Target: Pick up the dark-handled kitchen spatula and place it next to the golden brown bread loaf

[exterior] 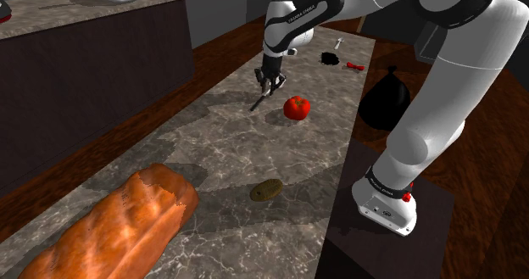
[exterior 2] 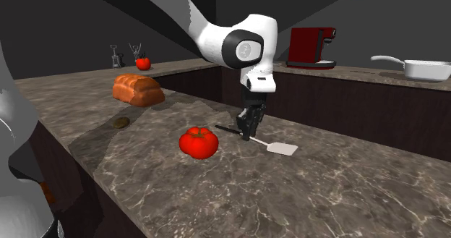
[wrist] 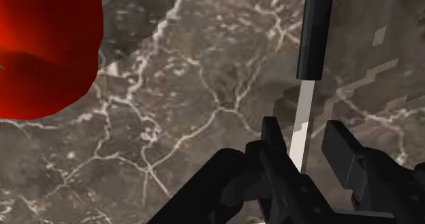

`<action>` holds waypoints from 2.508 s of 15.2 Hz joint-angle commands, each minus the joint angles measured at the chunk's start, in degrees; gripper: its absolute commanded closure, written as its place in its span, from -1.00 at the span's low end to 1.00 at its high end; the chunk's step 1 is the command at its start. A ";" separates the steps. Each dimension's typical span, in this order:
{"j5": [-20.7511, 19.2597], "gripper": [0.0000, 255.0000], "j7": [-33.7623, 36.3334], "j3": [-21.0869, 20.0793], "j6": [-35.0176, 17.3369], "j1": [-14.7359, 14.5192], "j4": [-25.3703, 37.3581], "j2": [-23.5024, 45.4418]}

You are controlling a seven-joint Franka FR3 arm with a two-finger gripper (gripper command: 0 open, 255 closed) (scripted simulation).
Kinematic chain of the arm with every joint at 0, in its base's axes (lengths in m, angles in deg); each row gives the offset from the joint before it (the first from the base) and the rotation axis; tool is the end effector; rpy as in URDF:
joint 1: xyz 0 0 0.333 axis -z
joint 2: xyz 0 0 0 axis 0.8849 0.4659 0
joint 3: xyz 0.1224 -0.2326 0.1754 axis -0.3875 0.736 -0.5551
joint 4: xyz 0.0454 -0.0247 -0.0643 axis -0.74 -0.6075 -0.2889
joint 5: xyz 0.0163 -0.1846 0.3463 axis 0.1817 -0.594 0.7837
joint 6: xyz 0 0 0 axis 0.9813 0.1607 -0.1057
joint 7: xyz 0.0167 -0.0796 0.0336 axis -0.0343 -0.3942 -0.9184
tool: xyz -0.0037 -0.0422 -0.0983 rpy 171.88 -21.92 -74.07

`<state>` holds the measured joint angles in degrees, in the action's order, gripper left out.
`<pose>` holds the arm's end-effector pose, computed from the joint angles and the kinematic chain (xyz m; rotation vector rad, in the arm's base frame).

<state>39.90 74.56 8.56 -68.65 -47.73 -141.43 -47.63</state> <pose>0.5591 -0.0271 0.3387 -2.4581 1.8895 0.0821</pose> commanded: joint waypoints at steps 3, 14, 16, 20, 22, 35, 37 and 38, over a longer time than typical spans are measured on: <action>0.00 1.00 0.00 0.00 0.00 0.00 0.00 0.00; 0.48 1.00 -0.15 -0.06 4.30 0.13 1.84 -2.50; 0.61 1.00 -0.18 -0.07 5.75 0.17 2.56 -3.25; 0.84 1.00 -0.22 -0.07 8.67 0.24 4.14 -4.61; 0.93 1.00 -0.23 -0.06 10.13 0.27 5.00 -5.22; 1.30 1.00 -0.09 0.04 19.77 0.43 11.83 -8.07; 1.32 1.00 -0.04 0.06 21.26 0.45 13.08 -8.33; 1.33 1.00 -0.02 0.07 22.02 0.46 13.72 -8.44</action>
<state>41.20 74.56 8.60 -47.23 -47.30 -128.06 -55.84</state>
